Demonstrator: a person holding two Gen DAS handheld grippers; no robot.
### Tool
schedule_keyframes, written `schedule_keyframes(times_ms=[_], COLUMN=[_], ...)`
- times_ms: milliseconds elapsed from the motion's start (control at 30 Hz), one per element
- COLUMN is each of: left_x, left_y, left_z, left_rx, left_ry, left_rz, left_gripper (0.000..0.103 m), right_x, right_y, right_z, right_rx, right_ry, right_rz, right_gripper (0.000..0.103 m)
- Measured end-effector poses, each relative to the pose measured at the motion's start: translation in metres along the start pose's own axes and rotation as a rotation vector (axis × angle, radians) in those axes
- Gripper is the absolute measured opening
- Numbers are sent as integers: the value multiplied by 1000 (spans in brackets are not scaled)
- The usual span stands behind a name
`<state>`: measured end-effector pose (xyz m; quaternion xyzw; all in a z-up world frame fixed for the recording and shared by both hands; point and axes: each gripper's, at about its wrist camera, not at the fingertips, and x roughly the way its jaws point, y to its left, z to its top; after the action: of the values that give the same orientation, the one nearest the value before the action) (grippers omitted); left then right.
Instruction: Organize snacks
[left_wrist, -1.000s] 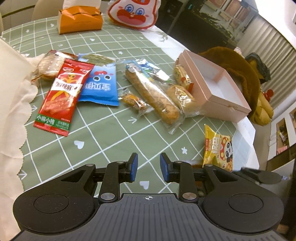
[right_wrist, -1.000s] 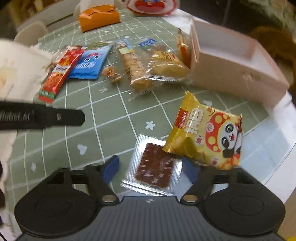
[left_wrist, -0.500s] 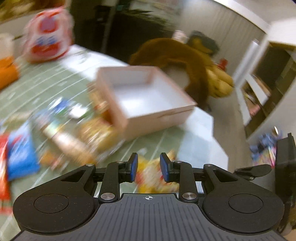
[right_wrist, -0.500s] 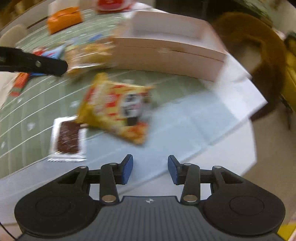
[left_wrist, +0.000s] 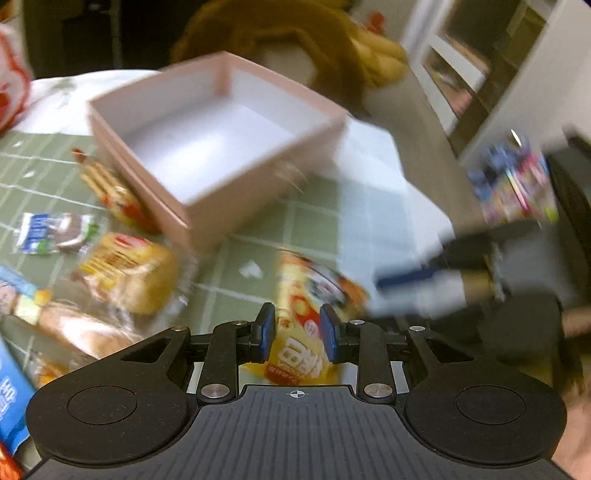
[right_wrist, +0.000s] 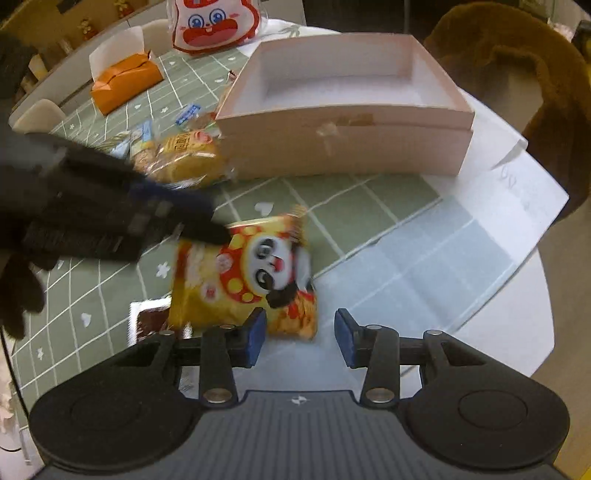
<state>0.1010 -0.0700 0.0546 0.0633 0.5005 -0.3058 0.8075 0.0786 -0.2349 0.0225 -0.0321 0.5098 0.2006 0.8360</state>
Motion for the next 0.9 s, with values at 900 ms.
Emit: schedule_keyframes(times_ms=[900], left_x=[36], left_y=[-44], left_z=[-11], left_rx=[-11], left_ry=[-45], left_rz=[185], left_gripper=[61], right_x=[-25], right_y=[-55], right_z=[-18], right_rx=[178], right_ry=[-69], right_rz=[-173], right_gripper=[73])
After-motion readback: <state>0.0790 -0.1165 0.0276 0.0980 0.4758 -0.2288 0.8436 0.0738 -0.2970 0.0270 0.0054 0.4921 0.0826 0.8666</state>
